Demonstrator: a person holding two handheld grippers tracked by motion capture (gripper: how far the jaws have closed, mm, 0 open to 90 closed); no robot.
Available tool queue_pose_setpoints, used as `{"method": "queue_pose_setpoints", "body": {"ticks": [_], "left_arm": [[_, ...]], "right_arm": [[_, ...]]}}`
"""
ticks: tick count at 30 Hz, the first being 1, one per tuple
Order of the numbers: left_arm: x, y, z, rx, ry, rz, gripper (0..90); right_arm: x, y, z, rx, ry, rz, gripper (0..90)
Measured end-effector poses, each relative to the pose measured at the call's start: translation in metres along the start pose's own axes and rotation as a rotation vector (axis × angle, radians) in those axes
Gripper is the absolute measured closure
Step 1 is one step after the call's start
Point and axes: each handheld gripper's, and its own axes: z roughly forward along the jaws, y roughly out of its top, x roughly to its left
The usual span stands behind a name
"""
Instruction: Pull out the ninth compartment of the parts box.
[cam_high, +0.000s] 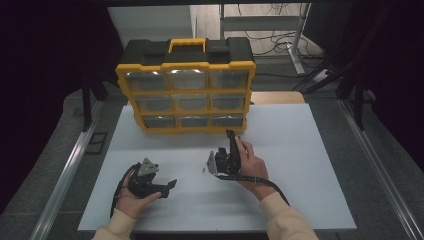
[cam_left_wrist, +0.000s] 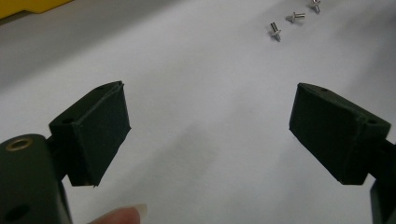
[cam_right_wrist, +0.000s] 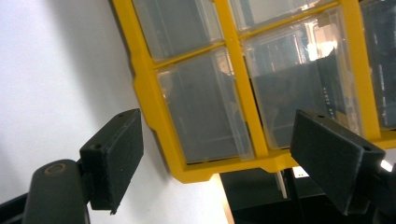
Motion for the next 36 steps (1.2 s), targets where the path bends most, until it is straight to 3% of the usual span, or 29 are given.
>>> {"method": "queue_pose_setpoints", "body": {"ticks": [9, 23, 28, 29, 36], "left_arm": [[0.000, 0.000, 0.000, 0.002, 0.000, 0.000, 12.3], [0.001, -0.001, 0.000, 0.005, 0.003, 0.001, 12.3], [0.001, -0.001, 0.001, 0.008, 0.002, 0.004, 12.3], [0.001, -0.001, 0.001, 0.008, 0.003, 0.004, 12.3], [0.001, -0.001, 0.000, 0.004, 0.006, 0.001, 12.3]], "right_arm": [[-0.008, -0.001, 0.004, 0.006, -0.015, 0.016, 17.5], [-0.004, 0.006, 0.019, -0.004, -0.025, -0.019, 17.7], [-0.006, 0.004, 0.022, 0.006, -0.032, -0.003, 17.7], [-0.008, 0.003, 0.022, 0.017, -0.024, -0.022, 17.7], [-0.008, 0.000, 0.027, 0.030, -0.030, -0.025, 18.4]]}}
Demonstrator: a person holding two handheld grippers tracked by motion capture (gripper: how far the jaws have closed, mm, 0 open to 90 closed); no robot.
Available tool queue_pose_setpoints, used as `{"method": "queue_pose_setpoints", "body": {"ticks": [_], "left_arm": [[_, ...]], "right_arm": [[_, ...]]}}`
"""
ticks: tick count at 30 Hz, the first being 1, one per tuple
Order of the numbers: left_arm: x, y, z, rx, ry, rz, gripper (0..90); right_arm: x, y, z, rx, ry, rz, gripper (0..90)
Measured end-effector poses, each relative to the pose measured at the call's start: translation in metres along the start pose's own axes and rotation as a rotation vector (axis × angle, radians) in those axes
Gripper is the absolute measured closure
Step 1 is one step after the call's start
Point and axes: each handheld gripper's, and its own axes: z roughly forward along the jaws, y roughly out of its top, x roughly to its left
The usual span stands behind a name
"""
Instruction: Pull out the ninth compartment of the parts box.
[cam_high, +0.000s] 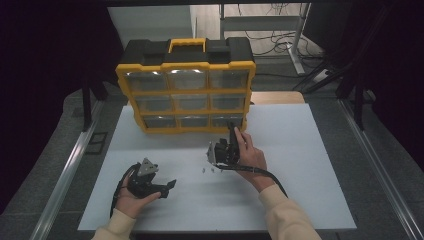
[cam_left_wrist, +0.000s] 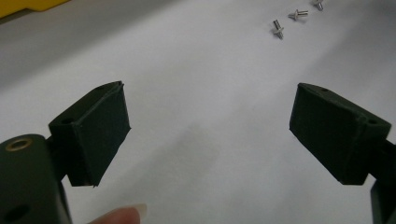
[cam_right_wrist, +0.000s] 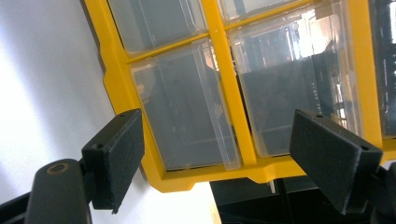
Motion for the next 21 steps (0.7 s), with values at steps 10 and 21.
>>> {"method": "queue_pose_setpoints", "body": {"ticks": [10, 21], "left_arm": [[0.000, 0.000, 0.000, -0.001, -0.001, 0.001, 12.2], [0.000, 0.000, -0.001, -0.001, 0.001, 0.000, 12.2]], "right_arm": [[-0.001, -0.004, 0.008, 0.023, -0.003, 0.001, 18.6], [0.001, -0.006, 0.014, 0.027, 0.004, 0.011, 20.1]]}}
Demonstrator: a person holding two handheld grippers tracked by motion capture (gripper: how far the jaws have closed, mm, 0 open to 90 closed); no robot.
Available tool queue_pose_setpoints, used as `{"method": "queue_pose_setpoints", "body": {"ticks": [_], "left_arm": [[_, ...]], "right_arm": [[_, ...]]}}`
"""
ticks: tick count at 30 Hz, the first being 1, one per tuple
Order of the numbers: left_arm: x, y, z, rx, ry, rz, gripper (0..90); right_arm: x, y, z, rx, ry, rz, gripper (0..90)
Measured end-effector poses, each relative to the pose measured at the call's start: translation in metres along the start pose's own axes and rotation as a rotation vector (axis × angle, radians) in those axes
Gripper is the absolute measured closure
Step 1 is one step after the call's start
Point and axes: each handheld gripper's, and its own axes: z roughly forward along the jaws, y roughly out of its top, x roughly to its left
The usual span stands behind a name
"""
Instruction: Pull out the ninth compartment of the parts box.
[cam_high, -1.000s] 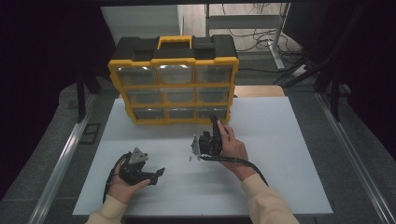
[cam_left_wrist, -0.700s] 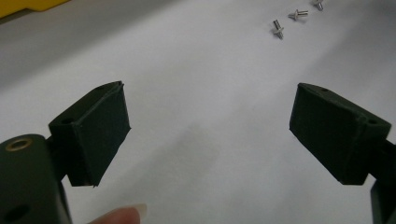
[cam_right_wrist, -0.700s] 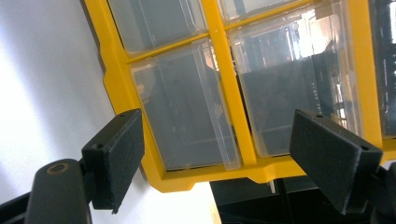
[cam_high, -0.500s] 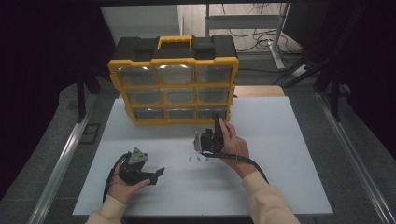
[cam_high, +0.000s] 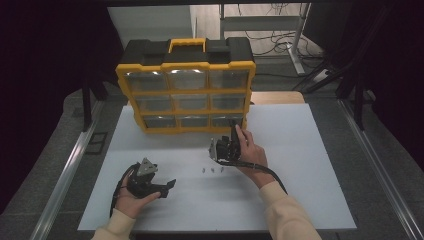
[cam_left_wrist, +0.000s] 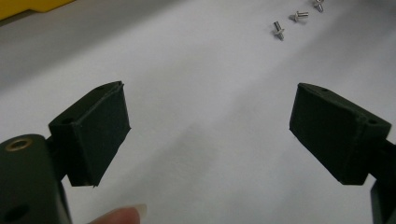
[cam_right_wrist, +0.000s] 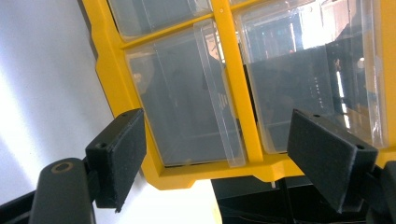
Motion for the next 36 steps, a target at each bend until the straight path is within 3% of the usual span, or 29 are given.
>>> {"method": "queue_pose_setpoints", "body": {"ticks": [8, 14, 17, 23, 24, 30, 31, 36], "left_arm": [[0.000, 0.000, -0.001, -0.001, 0.001, 0.002, 12.2], [0.000, 0.000, -0.001, -0.005, 0.002, -0.002, 12.2], [0.000, 0.000, -0.001, -0.002, 0.004, -0.001, 12.3], [0.000, -0.001, -0.001, -0.003, 0.004, -0.002, 12.2], [0.000, -0.001, -0.001, -0.003, 0.004, -0.003, 12.3], [-0.001, 0.000, -0.001, -0.004, 0.003, 0.000, 12.2], [-0.001, 0.000, -0.001, -0.005, 0.003, -0.001, 12.2], [0.000, 0.000, -0.002, -0.009, 0.003, -0.004, 12.2]], "right_arm": [[0.000, 0.002, 0.003, 0.001, 0.003, -0.034, 20.7], [-0.002, 0.004, 0.005, 0.007, 0.002, -0.035, 21.1], [-0.001, 0.004, 0.008, -0.016, -0.007, -0.017, 21.5], [-0.002, 0.004, 0.010, 0.000, 0.004, -0.043, 22.7], [-0.001, 0.004, 0.012, -0.006, 0.004, -0.013, 22.8], [-0.004, 0.002, 0.015, 0.011, 0.007, -0.026, 22.9], [-0.003, 0.002, 0.017, 0.003, -0.001, -0.005, 22.8], [-0.003, 0.001, 0.021, 0.010, 0.006, -0.033, 23.3]]}}
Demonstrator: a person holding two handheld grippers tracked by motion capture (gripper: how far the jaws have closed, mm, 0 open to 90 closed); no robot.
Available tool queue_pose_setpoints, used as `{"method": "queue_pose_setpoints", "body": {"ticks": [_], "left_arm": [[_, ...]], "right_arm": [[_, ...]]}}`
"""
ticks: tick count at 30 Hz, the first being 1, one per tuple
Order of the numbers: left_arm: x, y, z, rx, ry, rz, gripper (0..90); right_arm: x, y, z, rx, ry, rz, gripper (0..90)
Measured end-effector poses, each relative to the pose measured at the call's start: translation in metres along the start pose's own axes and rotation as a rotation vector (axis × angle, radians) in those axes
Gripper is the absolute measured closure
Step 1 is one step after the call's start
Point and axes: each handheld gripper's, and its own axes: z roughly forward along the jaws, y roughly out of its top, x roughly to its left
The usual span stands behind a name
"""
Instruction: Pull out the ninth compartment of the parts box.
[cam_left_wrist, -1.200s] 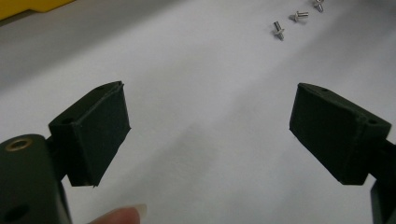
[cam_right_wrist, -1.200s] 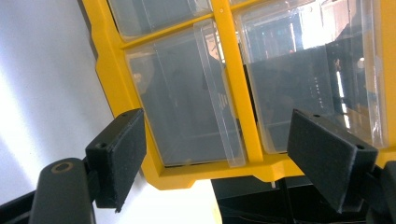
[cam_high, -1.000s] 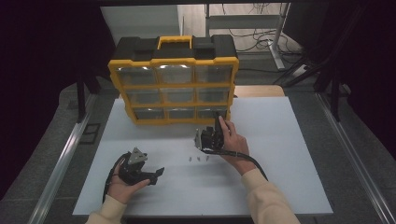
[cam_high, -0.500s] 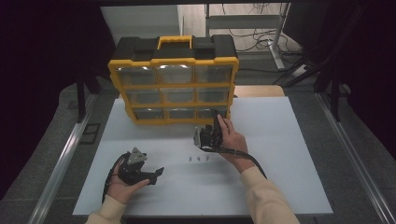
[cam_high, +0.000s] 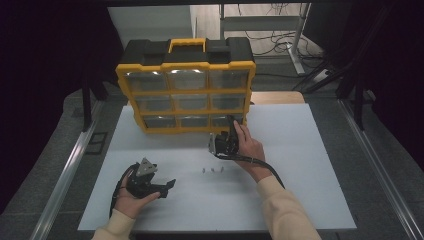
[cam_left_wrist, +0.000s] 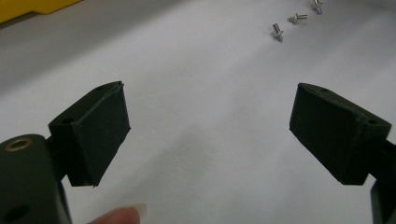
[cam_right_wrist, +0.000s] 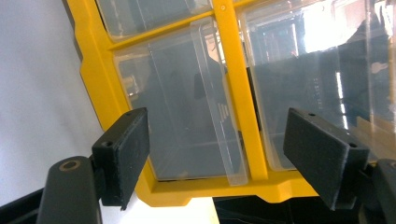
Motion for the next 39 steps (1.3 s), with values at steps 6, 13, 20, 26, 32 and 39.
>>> {"method": "queue_pose_setpoints", "body": {"ticks": [6, 13, 20, 26, 32, 39], "left_arm": [[0.001, 0.000, 0.000, 0.002, 0.002, 0.000, 12.2], [0.001, 0.000, 0.000, 0.002, 0.003, 0.000, 12.2], [0.001, 0.000, 0.000, 0.002, 0.004, -0.003, 12.2], [0.001, 0.000, 0.000, 0.003, 0.005, -0.001, 12.2], [0.002, 0.000, 0.000, 0.004, 0.005, -0.002, 12.2], [0.002, 0.000, 0.000, 0.002, 0.006, -0.002, 12.2]], "right_arm": [[0.002, 0.001, 0.004, -0.012, -0.003, 0.012, 25.2], [0.000, 0.001, 0.007, -0.011, -0.002, 0.002, 26.4], [0.001, 0.001, 0.010, -0.018, -0.002, 0.030, 26.5], [0.000, 0.001, 0.012, -0.008, 0.011, 0.025, 26.4], [0.000, -0.002, 0.016, 0.008, 0.012, 0.047, 27.8], [-0.002, -0.002, 0.017, 0.011, 0.009, 0.059, 34.1]]}}
